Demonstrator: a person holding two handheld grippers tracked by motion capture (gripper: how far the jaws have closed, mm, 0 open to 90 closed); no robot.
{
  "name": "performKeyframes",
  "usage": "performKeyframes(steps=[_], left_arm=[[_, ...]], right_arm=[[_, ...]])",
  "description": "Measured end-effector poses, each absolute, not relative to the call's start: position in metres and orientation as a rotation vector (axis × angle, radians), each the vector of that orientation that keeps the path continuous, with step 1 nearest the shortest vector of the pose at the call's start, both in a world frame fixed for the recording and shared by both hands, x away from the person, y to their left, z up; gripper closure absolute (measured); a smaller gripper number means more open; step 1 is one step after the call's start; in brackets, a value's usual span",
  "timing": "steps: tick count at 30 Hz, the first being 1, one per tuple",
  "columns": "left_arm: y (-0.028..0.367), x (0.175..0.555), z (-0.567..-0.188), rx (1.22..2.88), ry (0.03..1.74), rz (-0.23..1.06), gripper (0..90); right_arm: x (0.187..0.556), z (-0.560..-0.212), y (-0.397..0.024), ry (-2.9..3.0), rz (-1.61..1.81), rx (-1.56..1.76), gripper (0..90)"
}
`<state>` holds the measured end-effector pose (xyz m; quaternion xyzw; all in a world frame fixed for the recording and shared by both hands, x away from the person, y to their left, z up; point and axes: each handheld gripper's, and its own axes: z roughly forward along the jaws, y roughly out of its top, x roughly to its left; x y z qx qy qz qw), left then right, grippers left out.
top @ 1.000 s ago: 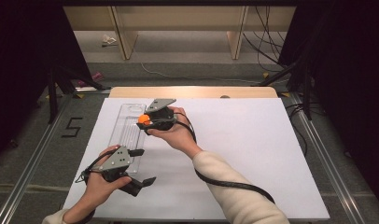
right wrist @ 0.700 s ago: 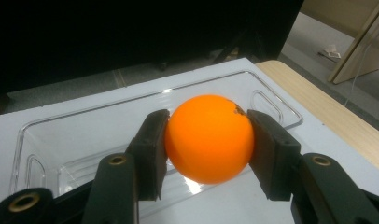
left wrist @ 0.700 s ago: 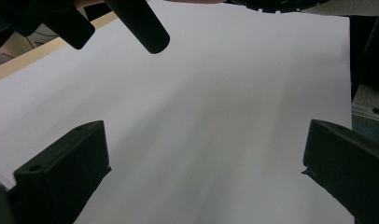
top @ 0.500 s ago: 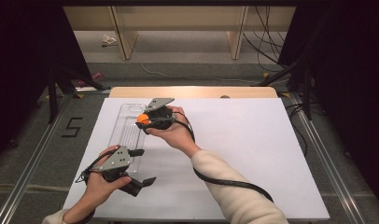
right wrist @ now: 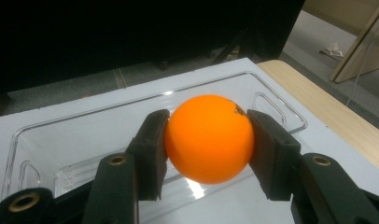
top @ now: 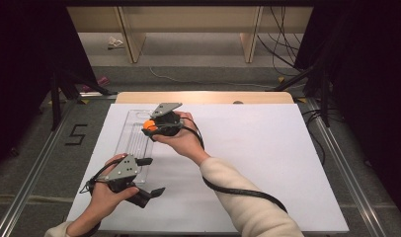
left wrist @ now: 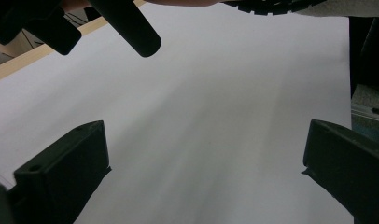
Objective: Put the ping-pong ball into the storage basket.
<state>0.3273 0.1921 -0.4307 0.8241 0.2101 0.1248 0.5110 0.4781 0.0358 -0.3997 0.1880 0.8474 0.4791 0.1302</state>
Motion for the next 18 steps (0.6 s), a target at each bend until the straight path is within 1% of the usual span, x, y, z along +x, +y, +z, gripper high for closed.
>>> performKeyframes(steps=[18], left_arm=[[0.1920,0.3273,-0.4307,1.984,0.506,0.301,0.0]], right_arm=[[0.4817,-0.4007,0.0457,2.479,1.381,0.533,51.5]])
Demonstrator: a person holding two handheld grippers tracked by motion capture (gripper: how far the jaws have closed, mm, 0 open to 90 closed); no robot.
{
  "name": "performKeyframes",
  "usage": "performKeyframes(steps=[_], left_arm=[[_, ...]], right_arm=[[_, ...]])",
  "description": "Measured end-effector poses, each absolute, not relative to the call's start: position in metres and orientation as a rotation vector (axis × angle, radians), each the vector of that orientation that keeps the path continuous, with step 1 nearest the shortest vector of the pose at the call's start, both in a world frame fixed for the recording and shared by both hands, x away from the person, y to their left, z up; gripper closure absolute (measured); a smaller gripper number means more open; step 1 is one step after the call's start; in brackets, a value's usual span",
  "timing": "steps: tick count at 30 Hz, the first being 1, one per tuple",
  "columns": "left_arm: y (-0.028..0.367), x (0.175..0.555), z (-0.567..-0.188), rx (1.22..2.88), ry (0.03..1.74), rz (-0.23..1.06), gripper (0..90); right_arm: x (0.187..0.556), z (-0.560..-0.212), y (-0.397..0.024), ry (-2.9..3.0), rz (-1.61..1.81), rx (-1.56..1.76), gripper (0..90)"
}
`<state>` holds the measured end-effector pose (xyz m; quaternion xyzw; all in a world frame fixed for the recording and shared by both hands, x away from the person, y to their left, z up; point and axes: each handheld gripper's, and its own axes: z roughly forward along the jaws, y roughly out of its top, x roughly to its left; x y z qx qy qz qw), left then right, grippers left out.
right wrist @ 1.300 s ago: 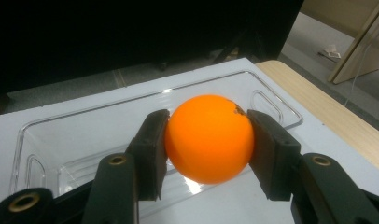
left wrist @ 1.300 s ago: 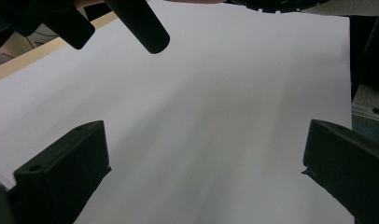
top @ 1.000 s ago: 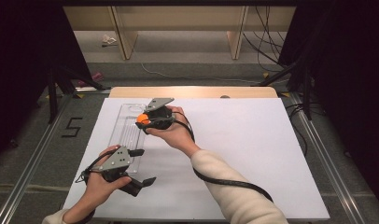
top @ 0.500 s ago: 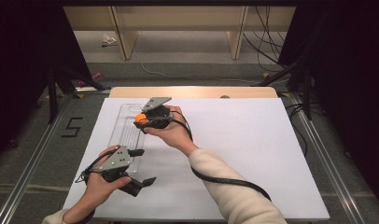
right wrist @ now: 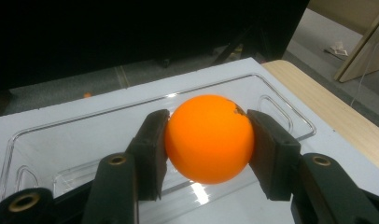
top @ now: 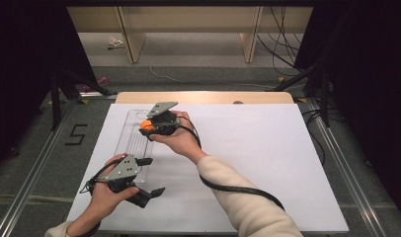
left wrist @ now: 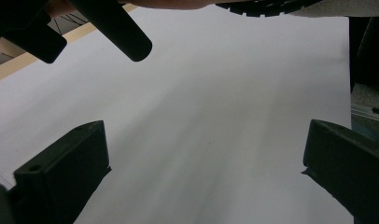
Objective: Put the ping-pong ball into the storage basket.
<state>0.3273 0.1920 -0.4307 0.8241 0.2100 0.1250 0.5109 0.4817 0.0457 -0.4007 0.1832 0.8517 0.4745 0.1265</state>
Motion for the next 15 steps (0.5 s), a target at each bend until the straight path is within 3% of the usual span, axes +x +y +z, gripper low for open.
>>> performKeyframes(steps=[15], left_arm=[[0.1919,0.3272,-0.4308,1.987,0.505,0.303,0.0]], right_arm=[[0.4840,-0.4001,0.0541,2.490,1.378,0.520,51.5]])
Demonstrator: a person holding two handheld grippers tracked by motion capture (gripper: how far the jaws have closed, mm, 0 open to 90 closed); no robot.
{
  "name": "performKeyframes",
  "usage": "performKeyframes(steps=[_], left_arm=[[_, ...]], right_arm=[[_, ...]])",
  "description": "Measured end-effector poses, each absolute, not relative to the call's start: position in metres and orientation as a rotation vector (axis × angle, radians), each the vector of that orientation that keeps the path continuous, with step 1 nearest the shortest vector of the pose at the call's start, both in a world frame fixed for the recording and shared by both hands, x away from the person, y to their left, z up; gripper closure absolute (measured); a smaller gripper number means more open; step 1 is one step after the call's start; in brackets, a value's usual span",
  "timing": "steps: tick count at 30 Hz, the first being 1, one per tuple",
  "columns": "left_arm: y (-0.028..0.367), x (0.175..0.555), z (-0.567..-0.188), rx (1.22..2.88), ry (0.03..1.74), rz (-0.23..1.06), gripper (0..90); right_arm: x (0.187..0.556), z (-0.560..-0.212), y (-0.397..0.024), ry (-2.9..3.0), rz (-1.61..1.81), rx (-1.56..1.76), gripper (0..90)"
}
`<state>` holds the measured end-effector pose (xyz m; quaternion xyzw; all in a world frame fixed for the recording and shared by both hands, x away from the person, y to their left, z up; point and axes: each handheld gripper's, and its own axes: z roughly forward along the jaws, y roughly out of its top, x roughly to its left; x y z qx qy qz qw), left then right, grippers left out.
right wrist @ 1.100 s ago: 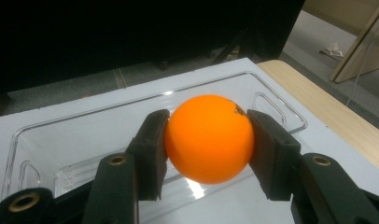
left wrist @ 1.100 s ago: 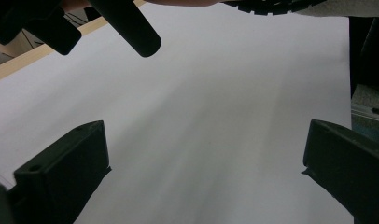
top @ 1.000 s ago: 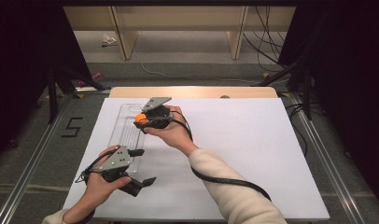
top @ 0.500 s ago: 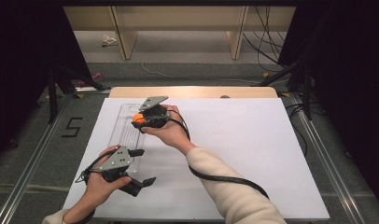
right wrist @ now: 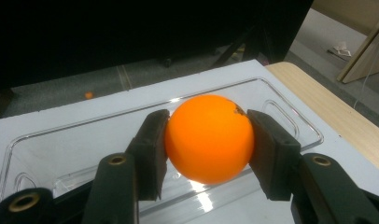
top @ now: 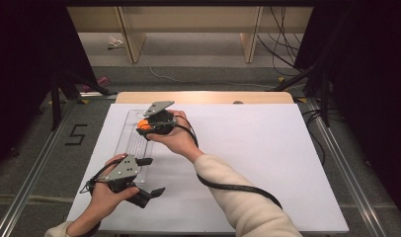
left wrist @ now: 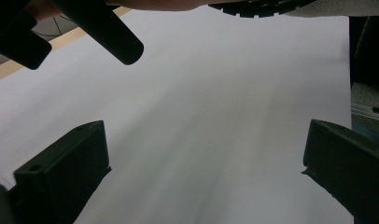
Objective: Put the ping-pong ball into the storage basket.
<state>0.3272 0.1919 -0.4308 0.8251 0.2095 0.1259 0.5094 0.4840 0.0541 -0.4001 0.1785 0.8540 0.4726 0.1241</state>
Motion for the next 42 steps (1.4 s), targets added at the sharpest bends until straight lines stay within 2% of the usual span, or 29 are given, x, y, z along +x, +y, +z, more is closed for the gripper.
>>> performKeyframes(steps=[42], left_arm=[[0.192,0.327,-0.430,1.989,0.497,0.300,0.0]], right_arm=[[0.490,-0.406,0.077,2.531,1.356,0.497,51.5]])
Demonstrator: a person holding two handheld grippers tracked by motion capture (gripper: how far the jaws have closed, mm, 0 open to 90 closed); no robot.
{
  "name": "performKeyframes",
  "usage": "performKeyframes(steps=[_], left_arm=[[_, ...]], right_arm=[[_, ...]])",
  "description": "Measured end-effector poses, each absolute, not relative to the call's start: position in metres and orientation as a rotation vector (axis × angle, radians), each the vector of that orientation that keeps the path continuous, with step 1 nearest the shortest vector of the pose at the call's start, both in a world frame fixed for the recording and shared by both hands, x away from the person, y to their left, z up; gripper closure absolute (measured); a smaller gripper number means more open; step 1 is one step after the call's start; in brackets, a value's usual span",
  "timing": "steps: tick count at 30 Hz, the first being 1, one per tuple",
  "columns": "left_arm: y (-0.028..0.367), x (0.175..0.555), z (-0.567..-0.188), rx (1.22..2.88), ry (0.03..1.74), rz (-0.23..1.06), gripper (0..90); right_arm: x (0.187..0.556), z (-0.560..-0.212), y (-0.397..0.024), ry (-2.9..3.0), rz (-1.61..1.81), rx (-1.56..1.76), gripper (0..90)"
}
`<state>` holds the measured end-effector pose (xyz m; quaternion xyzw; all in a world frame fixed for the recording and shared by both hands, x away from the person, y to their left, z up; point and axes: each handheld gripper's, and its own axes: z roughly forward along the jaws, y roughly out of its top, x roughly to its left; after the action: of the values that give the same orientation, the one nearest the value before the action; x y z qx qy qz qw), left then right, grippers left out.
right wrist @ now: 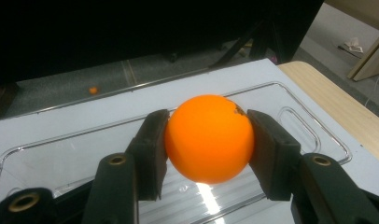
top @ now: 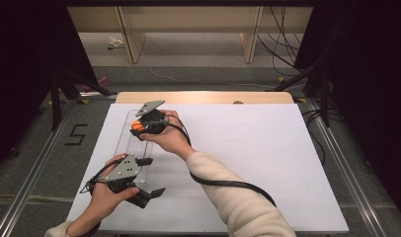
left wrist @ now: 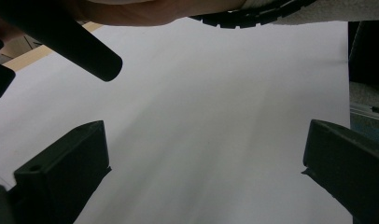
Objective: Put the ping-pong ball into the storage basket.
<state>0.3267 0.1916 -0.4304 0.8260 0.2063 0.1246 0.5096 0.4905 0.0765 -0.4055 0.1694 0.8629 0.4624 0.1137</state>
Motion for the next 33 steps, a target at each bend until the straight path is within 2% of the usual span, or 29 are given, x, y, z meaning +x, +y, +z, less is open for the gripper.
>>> performKeyframes(steps=[33], left_arm=[[0.191,0.326,-0.431,1.989,0.494,0.296,0.0]], right_arm=[[0.499,-0.420,0.090,2.587,1.315,0.498,51.5]])
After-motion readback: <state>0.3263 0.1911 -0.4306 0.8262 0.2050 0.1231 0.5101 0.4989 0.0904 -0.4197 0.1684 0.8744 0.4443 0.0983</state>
